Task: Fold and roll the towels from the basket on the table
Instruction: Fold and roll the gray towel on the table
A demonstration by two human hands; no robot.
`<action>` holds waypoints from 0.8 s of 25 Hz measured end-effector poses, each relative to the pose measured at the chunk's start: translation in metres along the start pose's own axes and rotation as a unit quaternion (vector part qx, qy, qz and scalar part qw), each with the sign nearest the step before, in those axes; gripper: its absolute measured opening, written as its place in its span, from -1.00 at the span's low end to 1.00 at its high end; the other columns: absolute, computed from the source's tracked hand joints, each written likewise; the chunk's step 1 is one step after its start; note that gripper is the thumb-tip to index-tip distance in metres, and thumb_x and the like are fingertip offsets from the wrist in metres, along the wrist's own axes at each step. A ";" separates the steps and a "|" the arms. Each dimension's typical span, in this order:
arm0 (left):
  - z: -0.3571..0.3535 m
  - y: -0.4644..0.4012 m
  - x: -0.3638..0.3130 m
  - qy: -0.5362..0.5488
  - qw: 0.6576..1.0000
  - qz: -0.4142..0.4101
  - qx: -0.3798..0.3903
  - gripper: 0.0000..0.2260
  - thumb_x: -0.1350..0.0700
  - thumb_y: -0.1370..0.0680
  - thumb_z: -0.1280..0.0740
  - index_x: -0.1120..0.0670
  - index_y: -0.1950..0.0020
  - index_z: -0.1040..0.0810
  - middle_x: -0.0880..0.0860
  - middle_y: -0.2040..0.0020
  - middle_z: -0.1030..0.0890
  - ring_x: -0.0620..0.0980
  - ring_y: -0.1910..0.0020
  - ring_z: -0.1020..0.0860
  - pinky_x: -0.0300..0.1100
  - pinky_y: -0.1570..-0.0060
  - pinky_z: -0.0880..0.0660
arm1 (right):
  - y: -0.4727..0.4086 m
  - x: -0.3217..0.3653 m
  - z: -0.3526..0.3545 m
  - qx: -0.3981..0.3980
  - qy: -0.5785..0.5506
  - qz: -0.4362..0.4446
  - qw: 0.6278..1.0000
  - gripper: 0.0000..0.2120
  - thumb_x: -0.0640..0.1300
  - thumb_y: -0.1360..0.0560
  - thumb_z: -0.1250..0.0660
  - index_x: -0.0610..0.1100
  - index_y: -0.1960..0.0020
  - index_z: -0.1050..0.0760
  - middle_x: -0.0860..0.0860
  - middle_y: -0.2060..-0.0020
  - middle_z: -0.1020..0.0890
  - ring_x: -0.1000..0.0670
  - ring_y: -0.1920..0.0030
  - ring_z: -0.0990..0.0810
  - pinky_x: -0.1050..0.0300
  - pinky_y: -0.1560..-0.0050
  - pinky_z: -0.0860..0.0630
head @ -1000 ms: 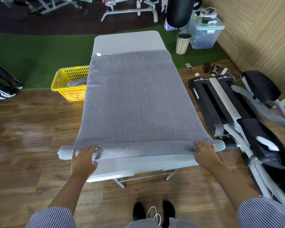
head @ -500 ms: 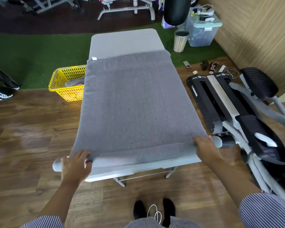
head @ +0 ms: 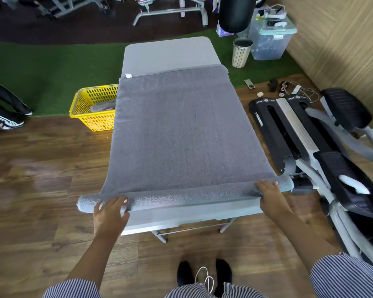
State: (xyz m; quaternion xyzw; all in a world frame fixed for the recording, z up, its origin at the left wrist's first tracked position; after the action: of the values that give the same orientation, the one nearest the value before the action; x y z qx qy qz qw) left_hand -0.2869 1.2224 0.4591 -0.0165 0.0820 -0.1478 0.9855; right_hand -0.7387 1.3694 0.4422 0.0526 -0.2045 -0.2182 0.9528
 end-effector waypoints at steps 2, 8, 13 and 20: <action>0.005 0.001 -0.004 -0.011 1.000 -0.002 -0.013 -0.79 0.19 -0.27 -0.50 0.07 0.12 -0.63 -0.03 0.23 -0.66 0.05 0.24 -0.63 0.22 -0.12 -0.37 | 0.001 0.003 0.003 -0.002 0.017 -0.007 1.000 -0.56 -0.53 -0.33 -0.13 -0.28 -0.15 -0.47 -0.17 -0.07 -0.53 -0.13 -0.09 -0.42 -0.07 -0.47 0.05; 0.023 -0.014 -0.006 -0.076 0.996 -0.046 -0.010 -0.83 0.00 -0.27 -0.26 0.00 0.25 -0.60 -0.06 0.35 -0.64 0.07 0.37 -0.60 0.07 0.11 -0.39 | -0.007 0.003 0.008 0.086 0.133 0.013 0.987 -0.73 -0.34 -0.42 -0.16 -0.21 -0.09 -0.46 -0.11 -0.05 -0.54 -0.14 -0.11 -0.46 -0.15 -0.44 -0.08; 0.010 -0.020 -0.018 -0.040 0.999 -0.021 -0.002 -0.78 0.23 -0.40 -0.40 0.04 -0.02 -0.64 0.02 0.02 -0.68 0.07 0.02 -0.64 0.19 -0.16 -0.41 | -0.015 0.010 0.018 0.015 0.092 -0.001 0.996 -0.53 -0.44 -0.43 -0.14 -0.23 -0.31 -0.38 -0.14 -0.26 -0.46 -0.20 -0.23 -0.40 -0.12 -0.29 -0.34; -0.005 -0.017 -0.022 -0.019 0.999 -0.024 0.035 -0.61 0.36 -0.21 -0.48 0.14 0.00 -0.61 0.11 0.17 -0.68 0.17 0.17 -0.64 0.30 -0.13 -0.45 | -0.009 0.012 0.010 0.032 0.096 -0.004 0.995 -0.43 -0.46 -0.40 -0.22 -0.19 -0.38 -0.29 -0.10 -0.32 -0.39 -0.10 -0.34 -0.32 -0.08 -0.45 -0.01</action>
State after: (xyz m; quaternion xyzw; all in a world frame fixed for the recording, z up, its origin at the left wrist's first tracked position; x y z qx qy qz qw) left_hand -0.3138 1.2122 0.4582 0.0136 0.0580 -0.1740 0.9829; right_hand -0.7366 1.3560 0.4534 0.1043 -0.1184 -0.2089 0.9651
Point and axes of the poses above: each hand's wrist, its own y-axis away from the middle knuckle, its own z-axis out of the back of the hand, x = y × z, the point moved 7 cm from there along -y, towards the middle knuckle
